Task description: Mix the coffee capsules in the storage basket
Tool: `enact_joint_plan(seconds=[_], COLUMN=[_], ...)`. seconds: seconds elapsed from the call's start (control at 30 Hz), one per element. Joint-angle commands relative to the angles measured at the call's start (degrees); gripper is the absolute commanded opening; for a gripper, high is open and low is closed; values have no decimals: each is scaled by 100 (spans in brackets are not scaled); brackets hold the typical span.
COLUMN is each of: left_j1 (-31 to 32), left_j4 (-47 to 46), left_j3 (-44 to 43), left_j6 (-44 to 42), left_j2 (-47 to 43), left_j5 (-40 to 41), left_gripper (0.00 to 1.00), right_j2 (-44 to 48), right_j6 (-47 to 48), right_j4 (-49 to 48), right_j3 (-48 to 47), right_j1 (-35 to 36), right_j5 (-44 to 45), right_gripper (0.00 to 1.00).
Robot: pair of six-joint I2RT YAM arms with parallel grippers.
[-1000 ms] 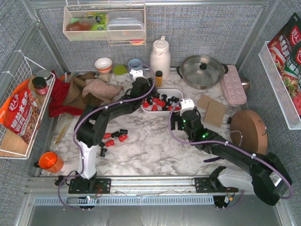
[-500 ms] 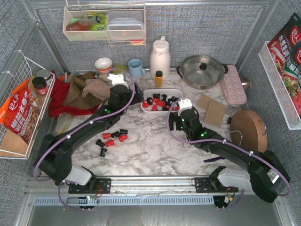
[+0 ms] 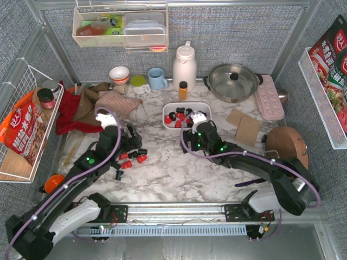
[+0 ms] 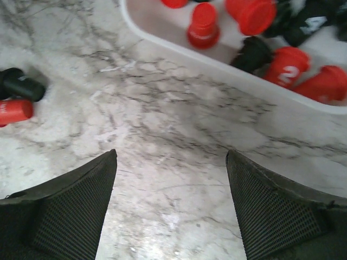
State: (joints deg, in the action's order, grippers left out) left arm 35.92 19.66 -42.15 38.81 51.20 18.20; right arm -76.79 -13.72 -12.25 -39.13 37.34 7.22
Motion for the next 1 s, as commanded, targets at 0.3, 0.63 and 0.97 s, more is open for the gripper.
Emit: enact_joint_plan(seconds=[0.3, 0.63, 0.97], left_j1=[-4, -6, -6], left_j4=[1000, 757, 741], left_j3=[344, 613, 612], left_j6=[-777, -927, -942], left_j2=[-2051, -2780, -2926], left_j5=[1077, 1194, 1175], left_gripper=[99, 99, 99], right_j2=[-1983, -3401, -4207], right_j6=[-976, -667, -370], right_j4=[-920, -662, -150], right_j3=[-1351, -2705, -3558], right_j1=[1456, 2114, 2444], right_j5=[-216, 262, 710], right_gripper=[87, 87, 81])
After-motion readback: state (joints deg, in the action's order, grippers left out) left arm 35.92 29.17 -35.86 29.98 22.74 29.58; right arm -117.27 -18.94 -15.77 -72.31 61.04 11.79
